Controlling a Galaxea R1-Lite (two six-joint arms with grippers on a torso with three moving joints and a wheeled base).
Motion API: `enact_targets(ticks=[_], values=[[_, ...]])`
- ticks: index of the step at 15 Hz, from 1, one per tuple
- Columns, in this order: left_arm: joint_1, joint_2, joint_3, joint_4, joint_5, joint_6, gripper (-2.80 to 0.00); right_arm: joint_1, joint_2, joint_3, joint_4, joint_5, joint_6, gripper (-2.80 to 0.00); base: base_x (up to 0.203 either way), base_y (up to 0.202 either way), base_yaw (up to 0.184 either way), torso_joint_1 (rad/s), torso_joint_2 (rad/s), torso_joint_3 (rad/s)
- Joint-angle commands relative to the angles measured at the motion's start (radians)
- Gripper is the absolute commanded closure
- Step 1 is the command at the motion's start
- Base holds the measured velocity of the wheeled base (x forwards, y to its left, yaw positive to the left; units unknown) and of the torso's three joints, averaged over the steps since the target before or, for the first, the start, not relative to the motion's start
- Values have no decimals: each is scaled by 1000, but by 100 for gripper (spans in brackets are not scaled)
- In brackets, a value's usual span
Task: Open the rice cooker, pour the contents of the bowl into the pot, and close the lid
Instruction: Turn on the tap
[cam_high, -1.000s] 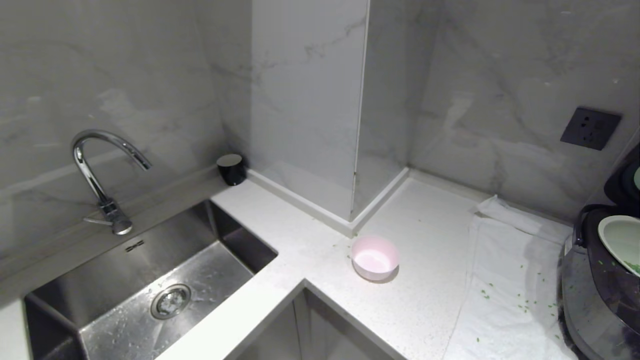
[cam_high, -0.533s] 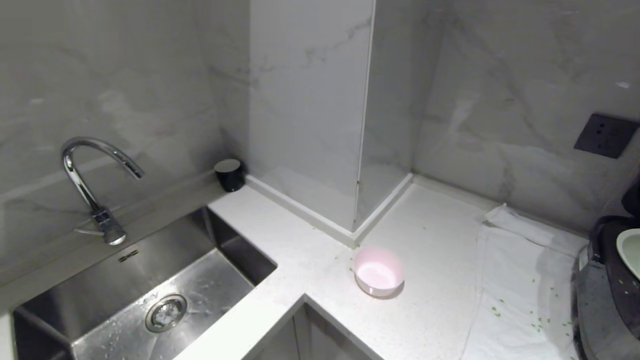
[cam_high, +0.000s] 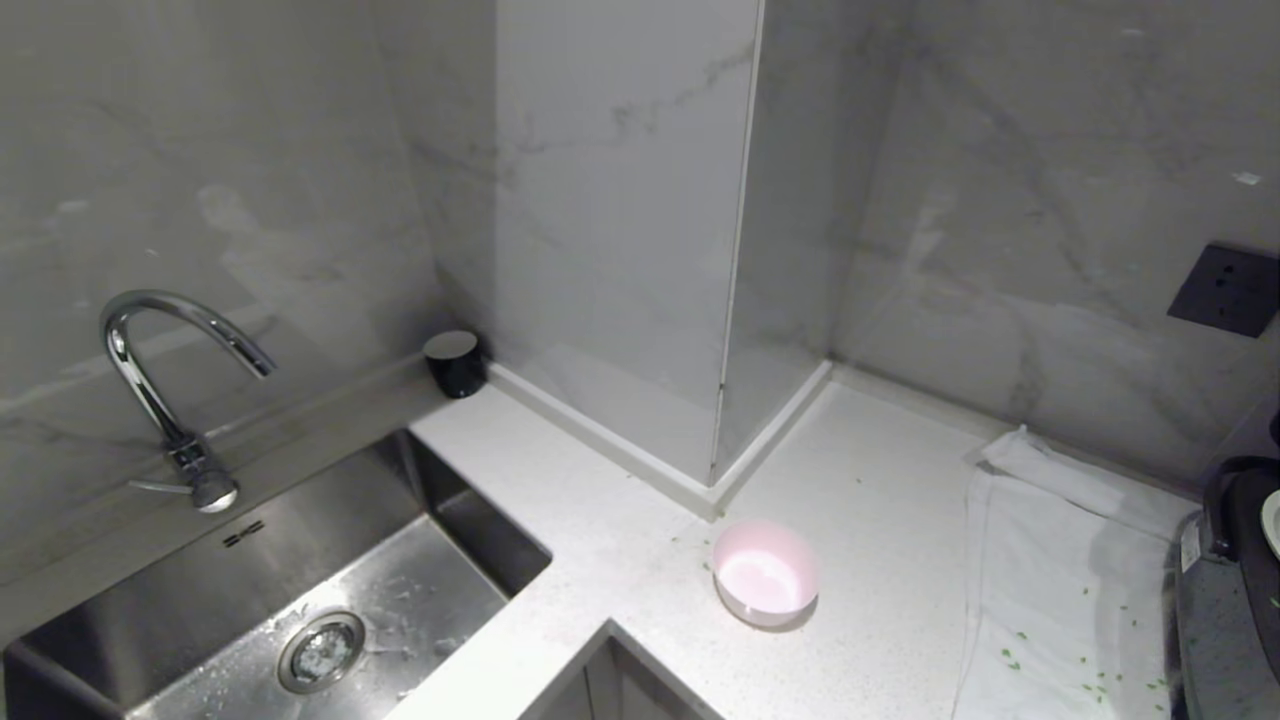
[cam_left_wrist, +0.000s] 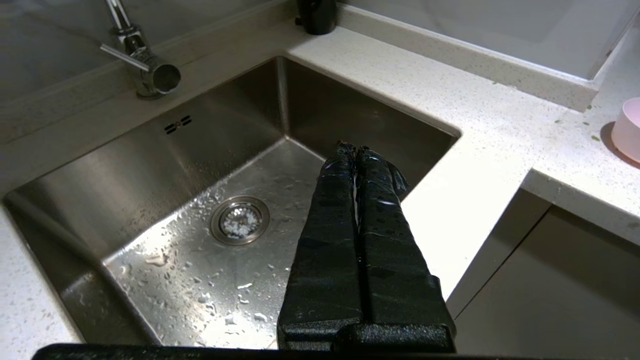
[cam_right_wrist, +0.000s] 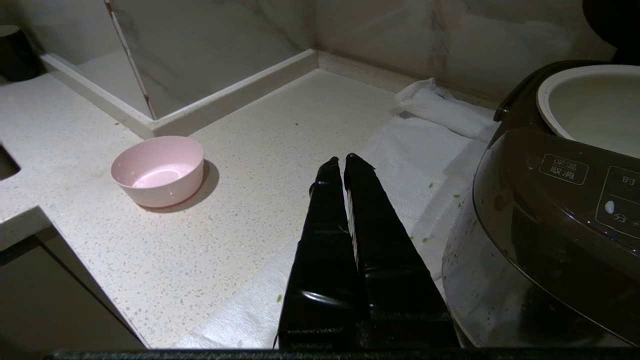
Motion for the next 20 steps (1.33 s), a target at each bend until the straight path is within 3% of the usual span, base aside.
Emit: enact_targets(ticks=[1,20], values=[[0,0,0,0,-1,0,0,0,0,2,0,0,-1,0,0,0,0,0,0,0],[0,0,0,0,0,0,0,0,0,2,0,0,-1,0,0,0,0,0,0,0]])
